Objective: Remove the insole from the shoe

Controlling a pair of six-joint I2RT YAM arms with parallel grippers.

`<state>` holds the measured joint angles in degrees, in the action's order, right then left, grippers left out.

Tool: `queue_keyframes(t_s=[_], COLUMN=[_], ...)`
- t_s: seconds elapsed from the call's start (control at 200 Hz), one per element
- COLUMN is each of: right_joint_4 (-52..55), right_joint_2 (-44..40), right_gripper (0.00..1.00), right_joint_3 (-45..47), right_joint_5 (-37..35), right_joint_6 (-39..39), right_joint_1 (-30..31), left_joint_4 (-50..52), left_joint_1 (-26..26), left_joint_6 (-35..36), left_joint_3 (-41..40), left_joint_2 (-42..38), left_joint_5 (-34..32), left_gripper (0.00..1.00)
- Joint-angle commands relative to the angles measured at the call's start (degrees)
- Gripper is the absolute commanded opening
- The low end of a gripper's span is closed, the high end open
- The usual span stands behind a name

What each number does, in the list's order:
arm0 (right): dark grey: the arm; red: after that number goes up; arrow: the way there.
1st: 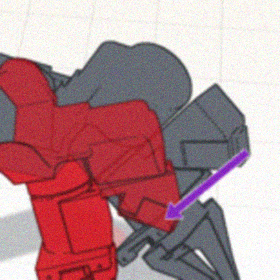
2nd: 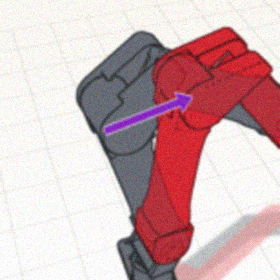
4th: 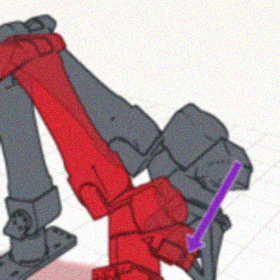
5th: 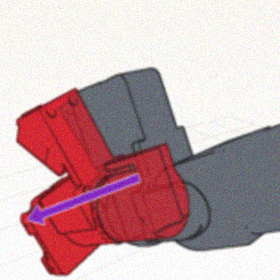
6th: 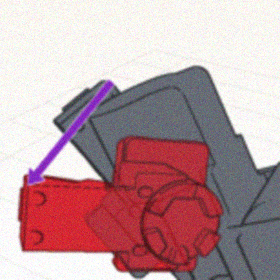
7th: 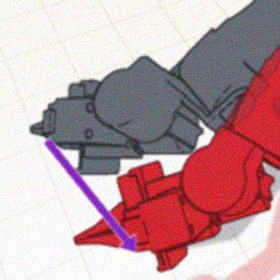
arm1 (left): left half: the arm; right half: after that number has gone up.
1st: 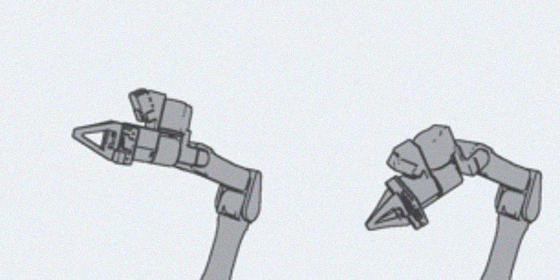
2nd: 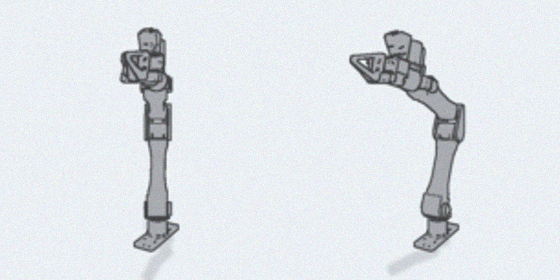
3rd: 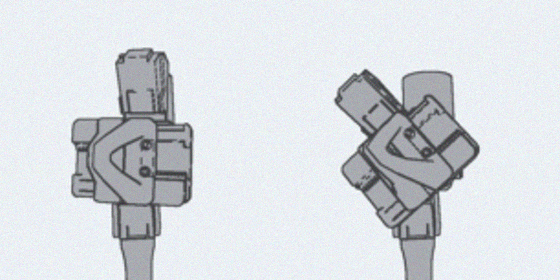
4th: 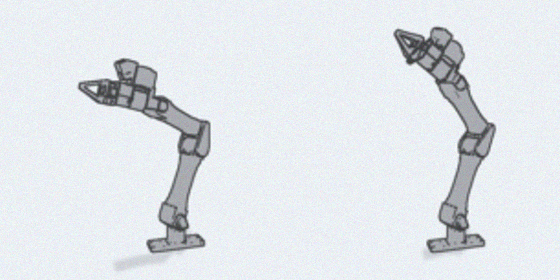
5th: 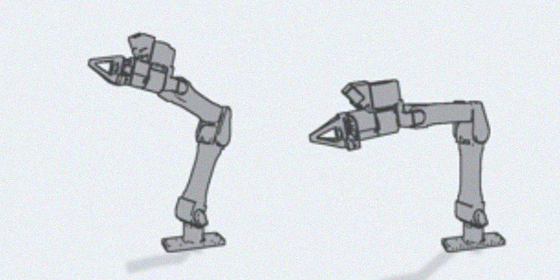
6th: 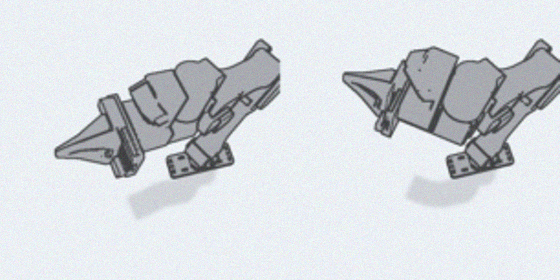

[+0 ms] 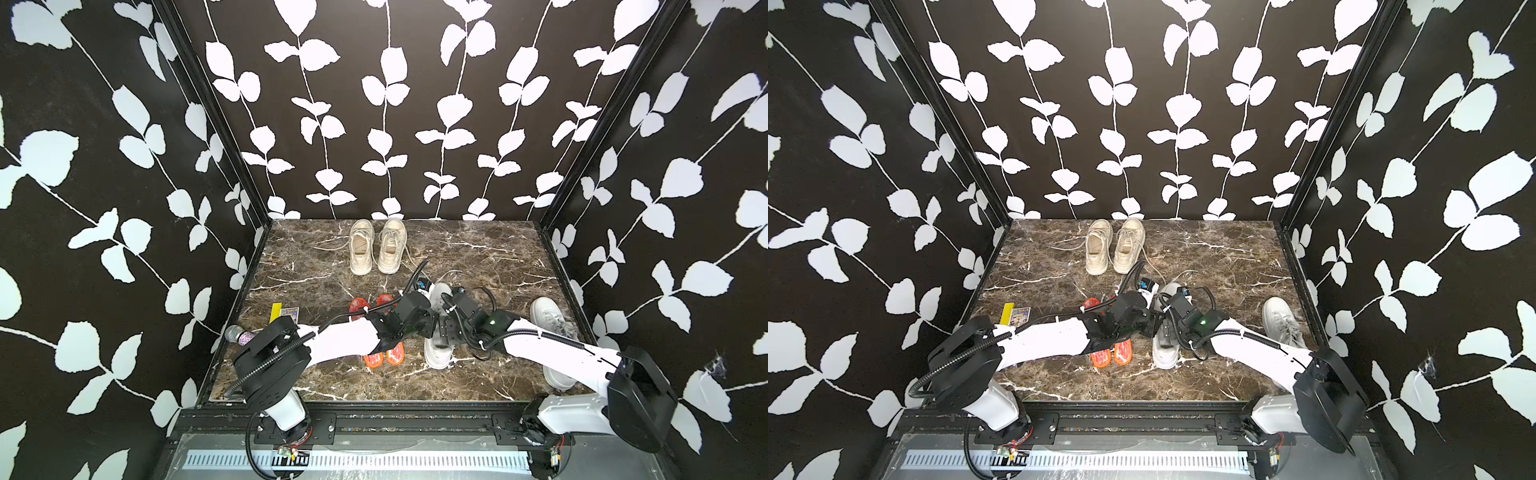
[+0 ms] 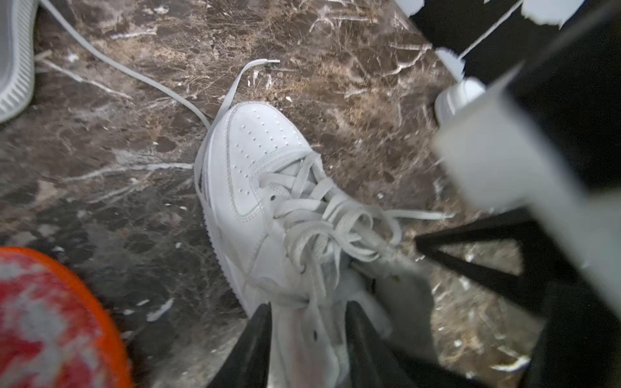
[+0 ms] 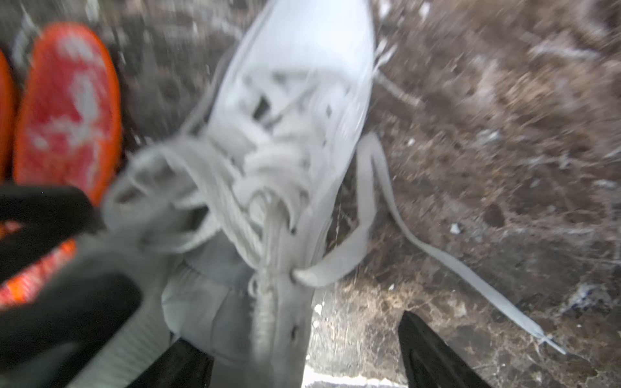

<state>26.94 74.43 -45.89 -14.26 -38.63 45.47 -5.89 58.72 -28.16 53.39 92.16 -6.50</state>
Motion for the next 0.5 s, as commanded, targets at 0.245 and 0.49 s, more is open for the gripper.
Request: queue_keyframes(t_s=[0.245,0.49], right_joint_4=[-4.84,-5.27], right_joint_2=[-1.7,-2.07], right_gripper=[0.83,0.83], right_joint_3=[-2.82,-3.33], right_joint_5=[-7.25,-7.63], right_joint_6=[-3.21,-2.83], right_joint_1=[-0.82,-1.0], left_joint_4=[2.55,0.77], left_joint_1=[-0.18,-0.27], left_joint_6=[12.3,11.83], left_joint_3=[2.08,4.1], left_joint_2=[-2.24,1.27], left_joint_5=[4.07,6.24], left_gripper=[0.59,0.63])
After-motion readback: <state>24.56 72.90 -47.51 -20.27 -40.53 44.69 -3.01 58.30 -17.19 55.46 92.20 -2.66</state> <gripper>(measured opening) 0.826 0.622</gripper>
